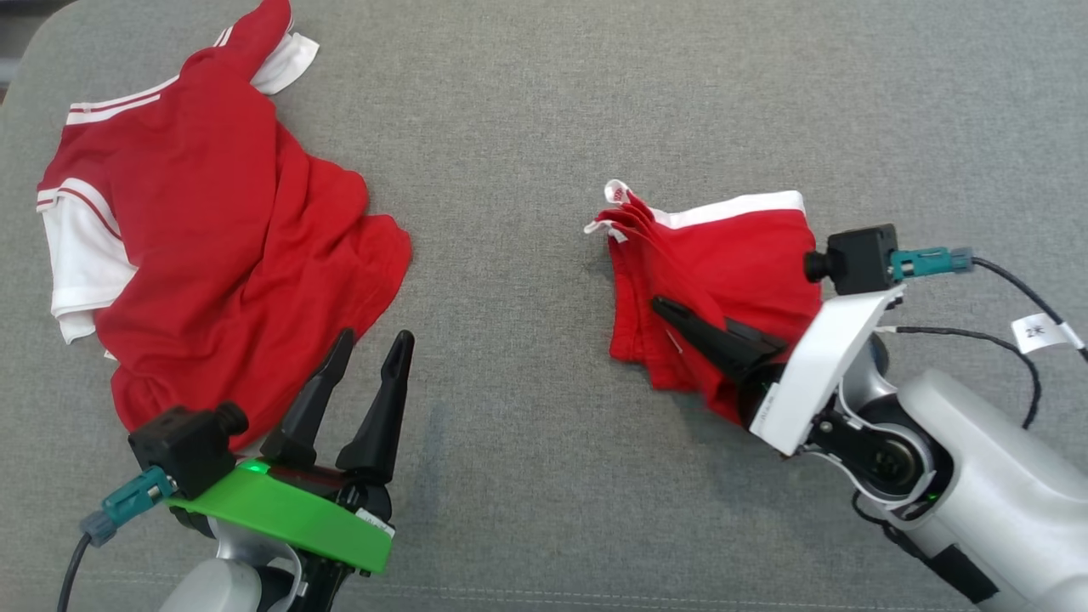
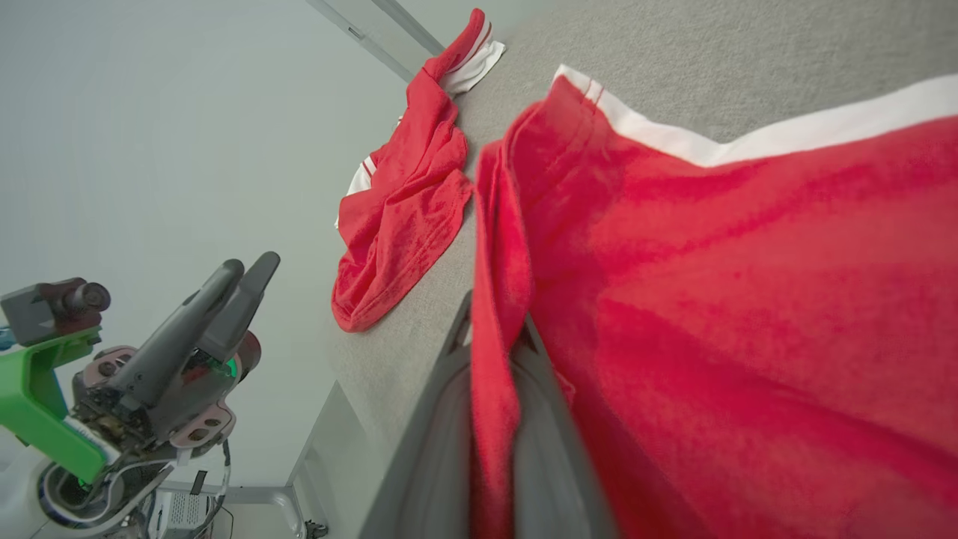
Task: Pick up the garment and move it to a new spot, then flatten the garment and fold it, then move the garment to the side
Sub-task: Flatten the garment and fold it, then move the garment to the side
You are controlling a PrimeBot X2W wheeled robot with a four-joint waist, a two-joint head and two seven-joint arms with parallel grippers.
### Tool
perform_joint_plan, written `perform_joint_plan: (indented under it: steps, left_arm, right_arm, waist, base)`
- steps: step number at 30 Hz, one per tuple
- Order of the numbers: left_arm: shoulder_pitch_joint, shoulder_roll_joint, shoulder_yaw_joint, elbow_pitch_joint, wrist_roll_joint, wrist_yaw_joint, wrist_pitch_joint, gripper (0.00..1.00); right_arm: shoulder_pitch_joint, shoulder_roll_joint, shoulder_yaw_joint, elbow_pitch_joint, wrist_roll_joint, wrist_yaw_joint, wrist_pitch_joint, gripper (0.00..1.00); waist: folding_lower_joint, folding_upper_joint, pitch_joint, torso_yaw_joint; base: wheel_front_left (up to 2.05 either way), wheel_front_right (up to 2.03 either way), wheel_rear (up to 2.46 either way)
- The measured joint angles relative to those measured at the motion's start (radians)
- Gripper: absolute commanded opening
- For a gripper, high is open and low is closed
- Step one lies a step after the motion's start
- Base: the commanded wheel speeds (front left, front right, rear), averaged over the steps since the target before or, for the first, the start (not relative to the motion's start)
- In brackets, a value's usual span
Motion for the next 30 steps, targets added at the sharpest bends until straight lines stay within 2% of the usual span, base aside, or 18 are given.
perform_joint_plan:
  steps: [7, 8, 9, 10, 11, 15, 19, 24, 27, 30]
  left_arm:
    - [0.000, 0.000, 0.003, 0.005, 0.001, 0.000, 0.000, 1.00]
    - [0.000, 0.000, 0.005, 0.005, 0.001, 0.000, 0.000, 1.00]
    - [0.000, 0.001, 0.008, 0.006, 0.002, 0.000, 0.000, 1.00]
    - [0.000, 0.002, 0.009, 0.007, 0.002, 0.000, 0.000, 1.00]
    - [0.000, 0.002, 0.010, 0.008, 0.002, 0.000, 0.000, 1.00]
    - [0.000, 0.003, 0.010, 0.017, 0.007, 0.000, 0.000, 1.00]
    - [0.001, 0.004, 0.011, 0.029, 0.007, 0.000, 0.000, 1.00]
    - [0.004, 0.005, 0.023, 0.036, 0.007, 0.000, 0.000, 1.00]
    - [0.010, 0.010, 0.026, 0.035, 0.008, 0.000, 0.000, 1.00]
    - [0.017, 0.011, 0.025, 0.033, 0.009, 0.000, 0.000, 1.00]
  right_arm:
    - [-0.017, 0.064, 0.006, 0.030, -0.028, -0.041, -0.029, 0.00]
    - [-0.025, 0.075, 0.005, 0.035, -0.030, -0.044, -0.035, 0.10]
    - [-0.033, 0.086, 0.004, 0.037, -0.031, -0.048, -0.038, 0.38]
    - [-0.039, 0.098, 0.006, 0.040, -0.033, -0.050, -0.043, 0.84]
    - [-0.043, 0.107, 0.008, 0.040, -0.034, -0.050, -0.044, 1.00]
    - [-0.043, 0.133, 0.022, 0.036, -0.033, -0.043, -0.061, 1.00]
    - [-0.037, 0.119, 0.002, 0.020, -0.036, -0.037, -0.095, 1.00]
    - [0.004, 0.020, -0.067, 0.024, -0.070, -0.073, -0.145, 1.00]
    - [0.060, -0.040, -0.092, 0.053, -0.079, -0.111, -0.157, 1.00]
    - [0.097, -0.067, -0.110, 0.073, -0.073, -0.123, -0.157, 1.00]
  waist:
    - [0.0000, 0.0000, 0.008, 0.004]
    - [0.0000, 0.0000, 0.008, 0.002]
    - [0.0000, 0.0000, 0.008, -0.001]
    - [0.0000, 0.0000, 0.008, -0.003]
    - [0.0000, 0.0000, 0.007, -0.006]
    - [0.0000, 0.0000, -0.006, -0.018]
    - [0.0000, 0.0000, -0.024, -0.028]
    - [0.0000, 0.0000, -0.050, -0.040]
    - [0.0000, 0.0000, -0.063, -0.049]
    - [0.0000, 0.0000, -0.068, -0.053]
  base:
    - [0.00, 0.00, 0.00]
    - [0.00, 0.00, 0.00]
    - [0.00, 0.00, 0.00]
    - [0.00, 0.00, 0.00]
    - [0.00, 0.00, 0.00]
    - [0.00, 0.00, 0.00]
    - [0.00, 0.00, 0.00]
    - [0.00, 0.00, 0.00]
    - [0.00, 0.00, 0.00]
    - [0.00, 0.00, 0.00]
